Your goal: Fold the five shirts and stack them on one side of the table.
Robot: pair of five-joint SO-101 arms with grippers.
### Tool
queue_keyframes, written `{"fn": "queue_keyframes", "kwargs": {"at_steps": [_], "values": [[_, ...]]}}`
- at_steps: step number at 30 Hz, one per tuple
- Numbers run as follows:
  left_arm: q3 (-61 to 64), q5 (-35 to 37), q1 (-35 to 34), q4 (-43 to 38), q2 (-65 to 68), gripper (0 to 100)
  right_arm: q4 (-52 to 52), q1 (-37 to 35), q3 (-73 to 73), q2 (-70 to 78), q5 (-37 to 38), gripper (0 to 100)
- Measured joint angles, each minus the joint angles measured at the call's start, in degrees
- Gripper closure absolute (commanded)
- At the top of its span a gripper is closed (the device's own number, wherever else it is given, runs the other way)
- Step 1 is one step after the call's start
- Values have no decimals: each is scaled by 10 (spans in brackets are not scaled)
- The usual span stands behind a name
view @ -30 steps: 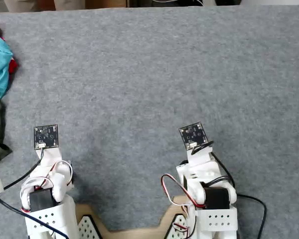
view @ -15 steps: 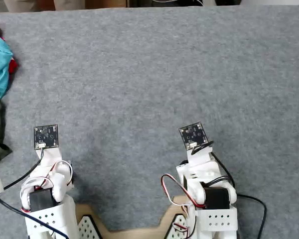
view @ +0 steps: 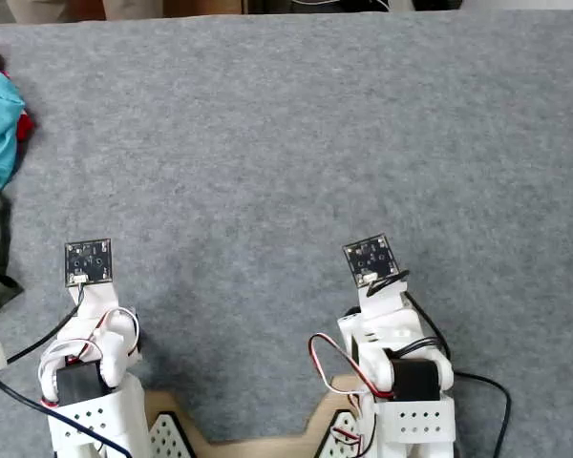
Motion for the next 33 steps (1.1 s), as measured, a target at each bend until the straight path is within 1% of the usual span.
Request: {"fn": "queue_keyframes", "kwargs": {"at_steps": [24, 28, 31, 33], "values": [[0, 0, 0, 0, 0, 979, 0, 0, 0, 0, 0, 993], [0, 1, 25, 0, 0, 979, 0, 0, 0, 0, 0, 993], [-29, 0, 27, 0, 1, 977, -6, 0, -18, 0, 1, 993], [-80, 0, 5, -5, 0, 976, -40, 0, -48, 0, 0, 993]]}}
